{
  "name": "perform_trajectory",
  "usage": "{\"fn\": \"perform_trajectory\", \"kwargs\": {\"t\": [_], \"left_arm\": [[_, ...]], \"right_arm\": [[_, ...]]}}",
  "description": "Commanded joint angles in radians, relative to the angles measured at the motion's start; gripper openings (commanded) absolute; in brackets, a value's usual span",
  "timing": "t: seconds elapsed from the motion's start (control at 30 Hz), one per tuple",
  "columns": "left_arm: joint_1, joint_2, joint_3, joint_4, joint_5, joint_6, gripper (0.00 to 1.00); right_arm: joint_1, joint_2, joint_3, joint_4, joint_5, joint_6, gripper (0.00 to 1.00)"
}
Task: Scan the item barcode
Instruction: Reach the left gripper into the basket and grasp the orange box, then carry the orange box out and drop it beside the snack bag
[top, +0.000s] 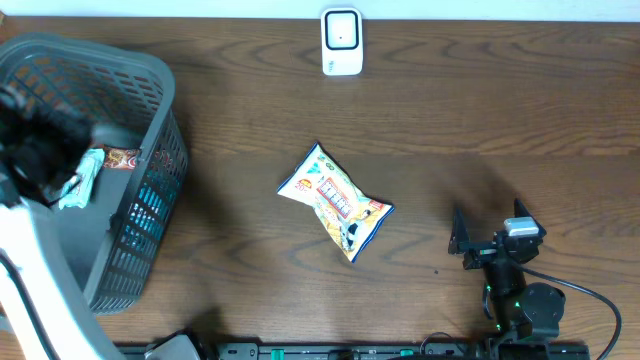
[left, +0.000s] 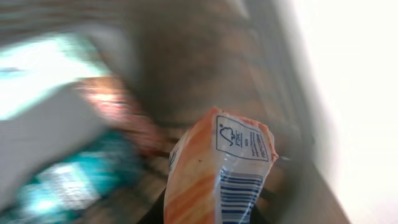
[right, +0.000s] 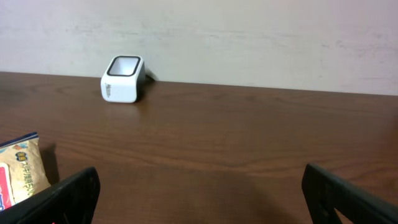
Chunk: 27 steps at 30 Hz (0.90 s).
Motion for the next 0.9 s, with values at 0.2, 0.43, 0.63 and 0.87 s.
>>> {"fn": "perform_trajectory", "kwargs": {"t": [0.2,0.43,0.63,0.87], "left_arm": [[-0.578,-0.105,-0.013,0.109,0.022,0.072,0.07],[-1.009,0.106,-0.049,0.250,-0.279,0.072,0.08],[-1.154,0.385,-0.049,0.430,-0.297,0.069,0.08],[-1.231,0.635,-0.049,0.581,-0.242,-0.076,0.08]], "right_arm": [[0.016,-0.006,-0.003,-0.002,0.005,0.011,0.99],[0.016,-0.006,-0.003,-0.002,0.005,0.011,0.99],[0.016,-0.006,-0.003,-0.002,0.005,0.011,0.99],[0.016,-0.006,-0.003,-0.002,0.005,0.011,0.99]]}}
